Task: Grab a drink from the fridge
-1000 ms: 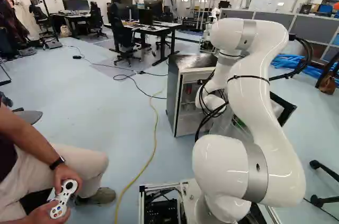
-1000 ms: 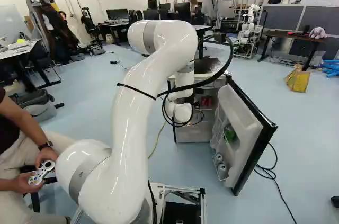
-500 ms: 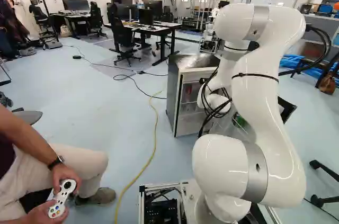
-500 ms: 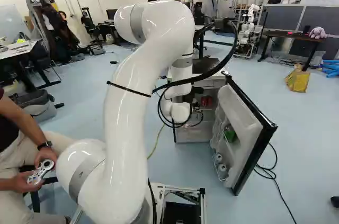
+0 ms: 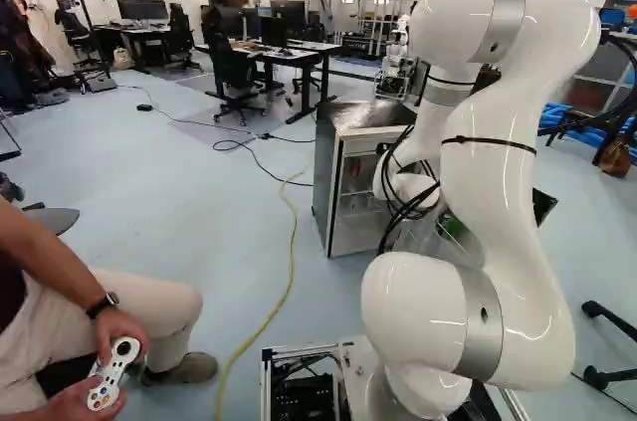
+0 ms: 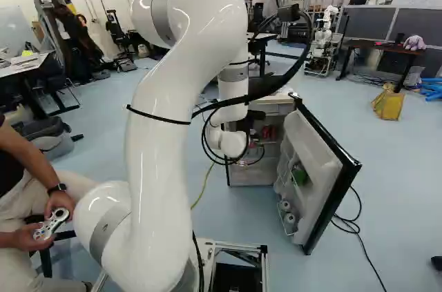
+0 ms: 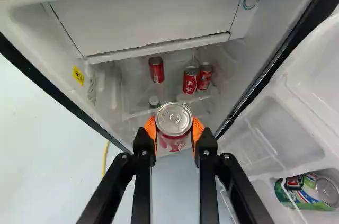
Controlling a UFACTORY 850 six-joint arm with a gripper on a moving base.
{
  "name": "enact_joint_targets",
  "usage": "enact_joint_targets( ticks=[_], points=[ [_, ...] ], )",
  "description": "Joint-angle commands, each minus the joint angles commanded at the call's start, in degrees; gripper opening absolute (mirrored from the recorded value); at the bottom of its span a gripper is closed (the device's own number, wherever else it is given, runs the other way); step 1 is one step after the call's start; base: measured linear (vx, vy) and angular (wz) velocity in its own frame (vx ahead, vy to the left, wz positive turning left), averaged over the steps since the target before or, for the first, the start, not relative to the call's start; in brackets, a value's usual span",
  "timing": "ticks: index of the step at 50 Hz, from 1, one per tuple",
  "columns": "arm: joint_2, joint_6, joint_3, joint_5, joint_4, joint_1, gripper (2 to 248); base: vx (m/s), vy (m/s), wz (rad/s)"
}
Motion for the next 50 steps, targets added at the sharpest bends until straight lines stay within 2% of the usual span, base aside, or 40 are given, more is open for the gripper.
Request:
enact_joint_targets(
  ticks=[50],
  points=[
    [9.7, 0.0, 4.11, -8.62, 0.0, 0.02, 87, 0.0, 0.0, 0.0]
  ],
)
